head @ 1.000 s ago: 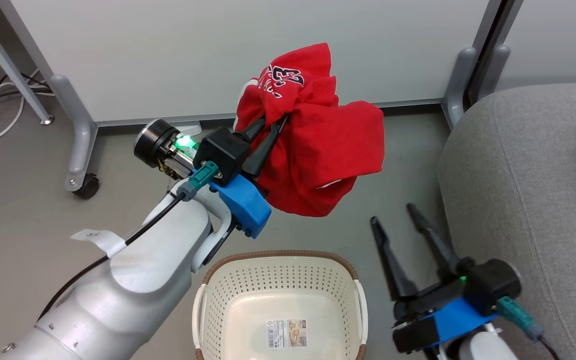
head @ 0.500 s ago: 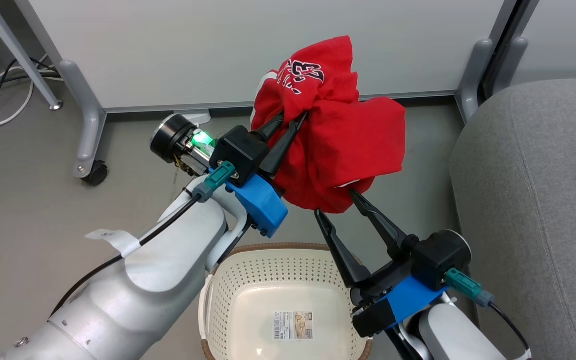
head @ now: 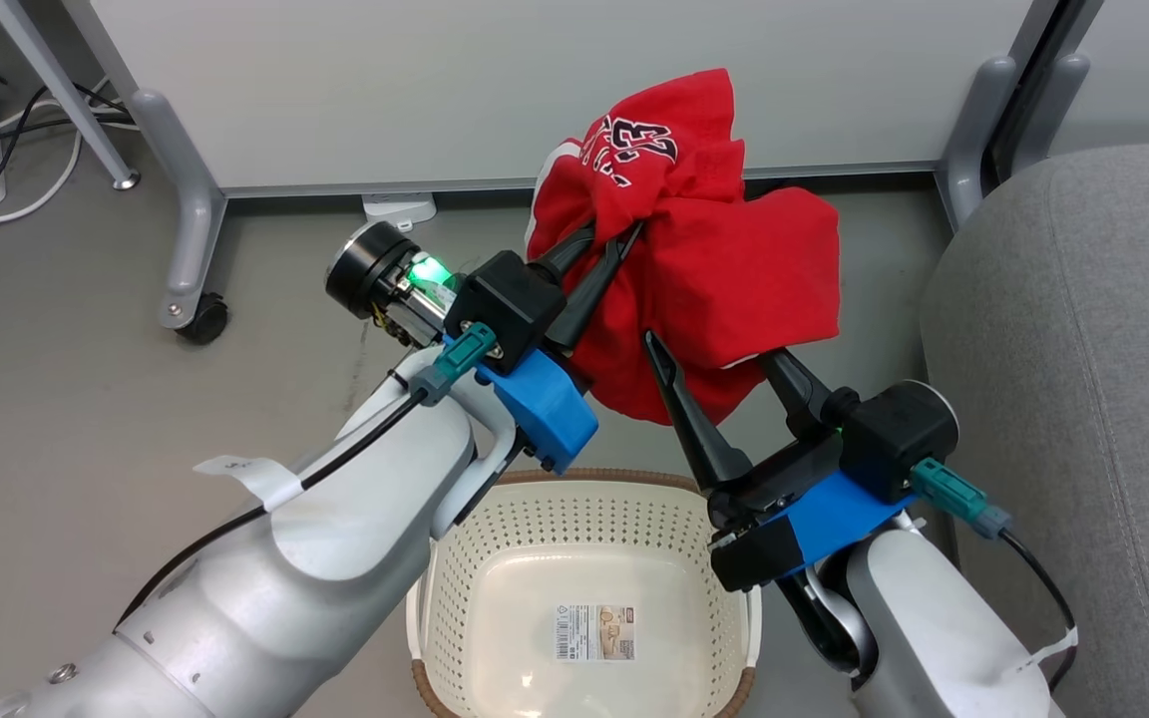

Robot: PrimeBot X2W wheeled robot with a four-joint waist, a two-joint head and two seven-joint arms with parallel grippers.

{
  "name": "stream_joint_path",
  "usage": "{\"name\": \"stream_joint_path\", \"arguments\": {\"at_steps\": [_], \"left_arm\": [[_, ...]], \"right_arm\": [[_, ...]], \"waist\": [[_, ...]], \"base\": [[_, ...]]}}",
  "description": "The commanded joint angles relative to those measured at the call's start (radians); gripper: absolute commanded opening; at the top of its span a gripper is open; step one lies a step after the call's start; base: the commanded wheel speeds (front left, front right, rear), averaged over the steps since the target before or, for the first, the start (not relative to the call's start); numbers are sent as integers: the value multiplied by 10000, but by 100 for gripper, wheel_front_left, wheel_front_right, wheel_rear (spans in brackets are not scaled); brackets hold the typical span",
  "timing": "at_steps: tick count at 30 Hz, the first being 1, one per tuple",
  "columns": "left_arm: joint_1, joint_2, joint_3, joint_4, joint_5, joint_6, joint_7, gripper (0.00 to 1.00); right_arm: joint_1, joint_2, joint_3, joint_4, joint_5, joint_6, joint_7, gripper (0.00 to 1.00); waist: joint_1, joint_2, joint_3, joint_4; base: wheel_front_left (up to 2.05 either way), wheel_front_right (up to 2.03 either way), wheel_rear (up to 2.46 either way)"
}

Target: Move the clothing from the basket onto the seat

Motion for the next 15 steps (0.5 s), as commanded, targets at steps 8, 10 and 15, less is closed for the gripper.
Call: {"name": "stream_joint_path", "arguments": {"at_steps": [8, 10, 15], "left_arm": [[-203, -105, -84, 11, 46, -23, -87, 0], [-218, -124, -85, 30, 26, -42, -96, 0], [-241, -128, -78, 82, -4, -61, -96, 0]], "right_arm": [[-495, -12, -130, 293, 150, 5, -5, 0], [-537, -11, -142, 375, 123, 5, -5, 0], [-636, -11, -184, 430, 71, 5, -5, 0]], "waist": [[-1, -1, 93, 51], [-1, -1, 103, 67], [-1, -1, 110, 71]], "base": [[0, 0, 0], [0, 0, 0], [0, 0, 0]]}}
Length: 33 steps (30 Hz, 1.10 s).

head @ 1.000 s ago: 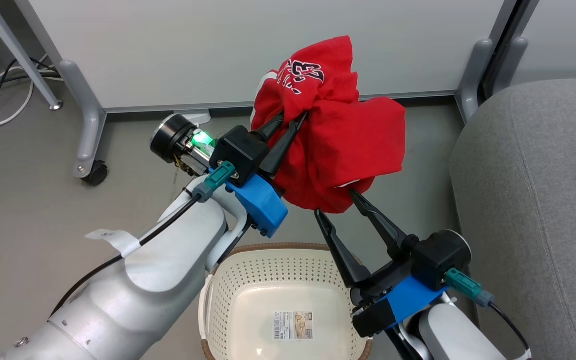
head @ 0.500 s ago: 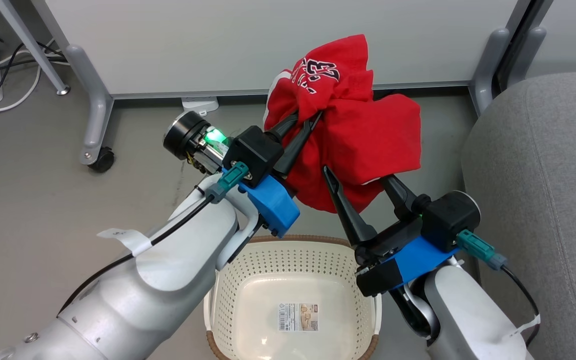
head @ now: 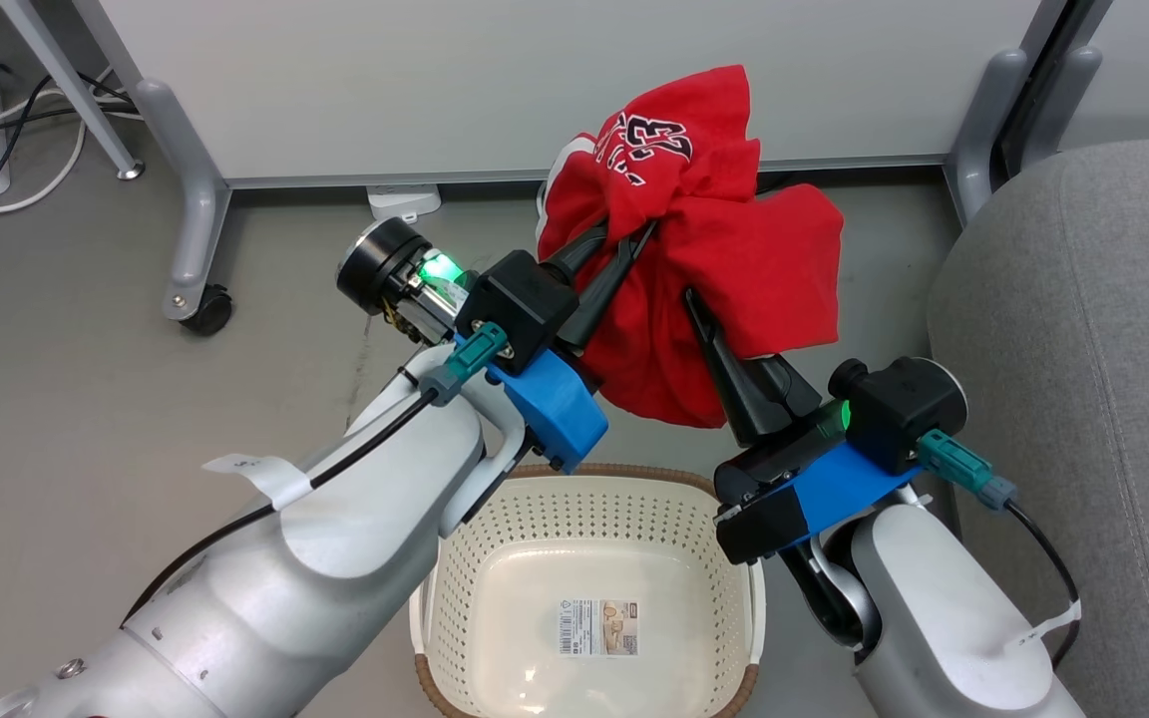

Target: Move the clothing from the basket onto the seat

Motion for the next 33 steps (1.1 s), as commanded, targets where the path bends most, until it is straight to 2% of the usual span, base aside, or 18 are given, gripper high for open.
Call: {"name": "stream_joint_path", "arguments": {"at_steps": [1, 25, 26, 33], "left_arm": [[-132, -15, 25, 29, -24, -16, -29, 0], [36, -86, 121, 172, -191, -46, -84, 0], [58, -84, 104, 186, -202, -67, -84, 100], [44, -39, 36, 287, -93, 0, -80, 100]], "right_arm": [[-161, -11, -19, 7, -23, 5, -5, 0], [-16, -11, -23, -40, -81, 5, -5, 0], [-7, -11, -22, -39, -78, 5, -5, 0], [72, -11, 12, -21, -57, 5, -5, 0]], "waist": [[0, -1, 0, -3], [0, -1, -38, 13], [0, -1, -46, 10], [0, -1, -116, -8]], "base": [[0, 0, 0], [0, 0, 0], [0, 0, 0], [0, 0, 0]]}}
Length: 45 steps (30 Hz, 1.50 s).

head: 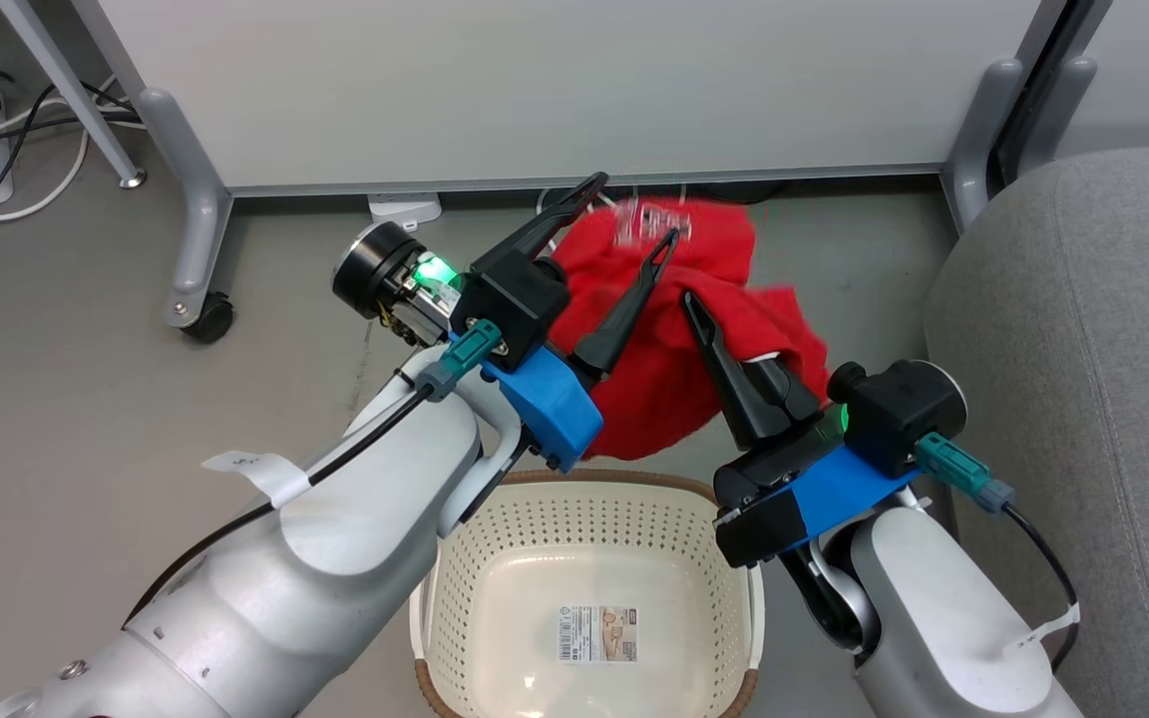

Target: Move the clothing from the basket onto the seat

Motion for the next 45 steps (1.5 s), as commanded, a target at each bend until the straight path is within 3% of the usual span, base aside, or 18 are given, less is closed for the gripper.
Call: {"name": "stream_joint_path", "arguments": {"at_steps": [1, 15, 28, 45], "left_arm": [[30, 23, -23, 71, 26, 14, -36, 100], [67, 36, -55, 28, 17, 105, -44, 100], [85, 106, -90, -220, 113, 143, -47, 100], [-224, 119, -374, -292, 334, -62, -50, 100]], "right_arm": [[60, -11, 8, -18, 9, 5, -5, 0], [185, -11, -143, -52, -44, 5, -5, 0], [-138, -13, -753, -341, -575, 5, -5, 0], [49, -19, -1837, -1102, -948, 5, -6, 0]], "waist": [[0, 0, -18, -9], [0, 0, 22, -149], [0, 0, 611, -905], [0, 0, 1658, -2957]], "base": [[0, 0, 0], [0, 0, 0], [0, 0, 0], [0, 0, 0]]}}
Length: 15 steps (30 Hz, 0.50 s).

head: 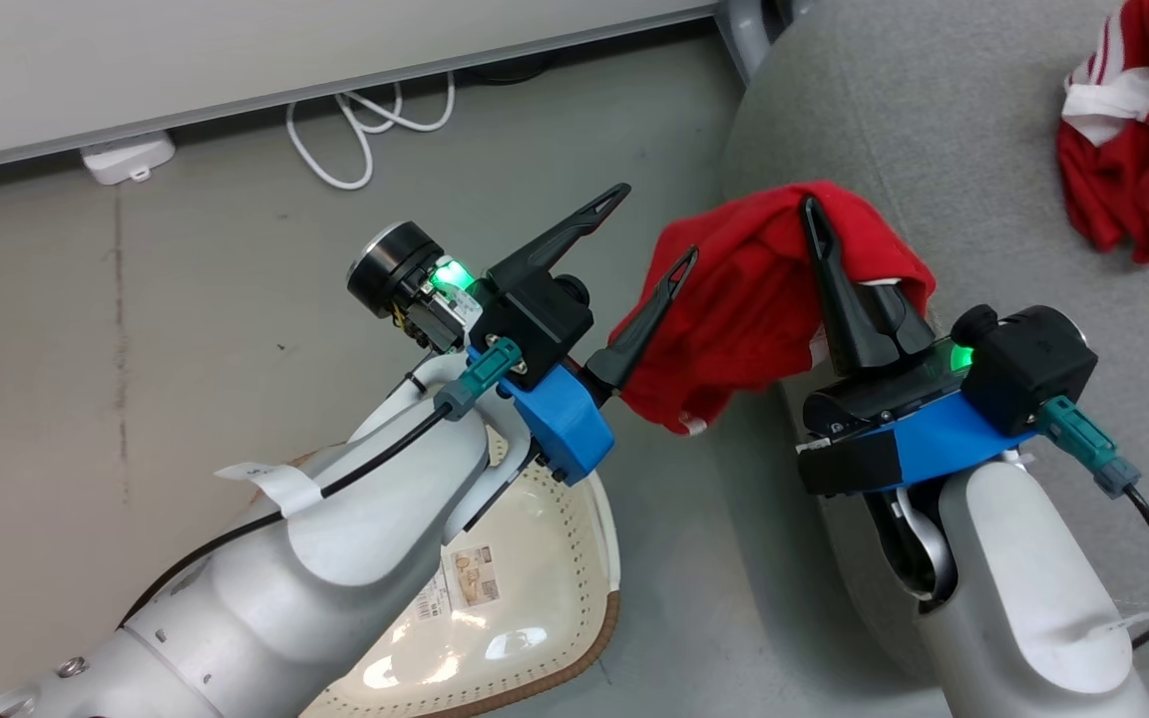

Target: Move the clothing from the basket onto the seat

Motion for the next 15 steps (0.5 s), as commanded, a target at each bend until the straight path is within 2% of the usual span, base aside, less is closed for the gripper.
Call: {"name": "stream_joint_path", "arguments": {"at_steps": [1, 8, 15], "left_arm": [[-188, -8, -31, 31, 84, -25, -48, 100], [-249, -58, -214, 94, 163, -147, -48, 100], [-306, -119, -311, 168, 137, -183, -48, 100]], "right_arm": [[172, -1, -85, -104, 8, 5, -5, 0], [441, 12, -518, -361, 57, 5, -5, 0], [703, 17, -875, -520, 76, 5, -5, 0]], "waist": [[-1, 0, 165, -471], [-1, 0, 257, -1215], [-1, 0, 267, -1466]], "base": [[0, 0, 0], [0, 0, 0], [0, 0, 0]]}}
